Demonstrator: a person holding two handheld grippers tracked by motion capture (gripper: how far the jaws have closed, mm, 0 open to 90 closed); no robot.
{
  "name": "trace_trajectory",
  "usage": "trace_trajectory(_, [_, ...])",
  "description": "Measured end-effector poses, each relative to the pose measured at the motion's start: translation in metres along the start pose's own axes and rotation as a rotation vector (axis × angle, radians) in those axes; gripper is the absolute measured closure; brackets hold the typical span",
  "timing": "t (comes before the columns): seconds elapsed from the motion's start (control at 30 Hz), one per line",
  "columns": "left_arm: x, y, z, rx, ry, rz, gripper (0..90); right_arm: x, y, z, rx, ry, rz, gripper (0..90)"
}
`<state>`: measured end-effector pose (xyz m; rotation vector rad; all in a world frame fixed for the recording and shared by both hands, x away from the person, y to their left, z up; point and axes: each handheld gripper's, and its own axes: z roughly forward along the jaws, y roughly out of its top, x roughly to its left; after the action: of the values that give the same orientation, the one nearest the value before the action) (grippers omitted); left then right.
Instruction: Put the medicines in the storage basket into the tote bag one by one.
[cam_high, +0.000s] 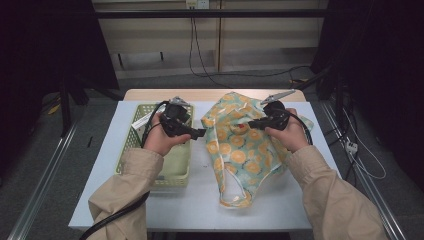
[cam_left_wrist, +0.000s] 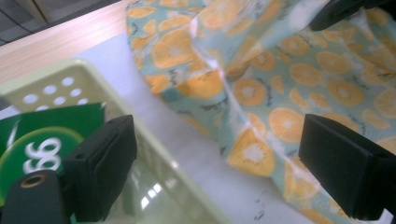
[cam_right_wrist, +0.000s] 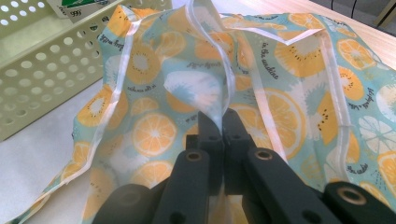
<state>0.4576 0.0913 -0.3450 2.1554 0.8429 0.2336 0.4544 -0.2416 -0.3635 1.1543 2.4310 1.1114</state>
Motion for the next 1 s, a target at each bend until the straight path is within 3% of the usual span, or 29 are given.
trace_trajectory(0.1, [0.005, -0.004, -0.004, -0.007, 0.012, -0.014, 10.5, 0.000, 0.000, 0.000, -0.001, 0.001, -0.001, 89.9])
trace_trajectory(0.23, [0.015, -0.010, -0.008, 0.029, 0.033, -0.007, 8.5, 0.000, 0.000, 0.000, 0.000, 0.003, -0.002, 89.9])
trace_trajectory(0.3, [0.020, -0.013, -0.010, 0.014, 0.039, -0.027, 6.7, 0.000, 0.000, 0.000, -0.002, 0.004, -0.004, 89.9])
trace_trajectory(0.43, [0.032, -0.020, -0.011, 0.019, 0.082, -0.054, 5.8, -0.001, 0.000, -0.002, -0.003, 0.003, -0.003, 89.9])
trace_trajectory(0.5, [0.038, -0.024, -0.011, 0.035, 0.106, -0.045, 5.9, -0.001, 0.000, -0.003, -0.006, 0.002, -0.002, 89.9])
trace_trajectory(1.0, [0.066, -0.046, 0.007, 0.051, 0.238, -0.072, 6.4, -0.002, 0.000, -0.004, -0.006, 0.011, -0.003, 89.9])
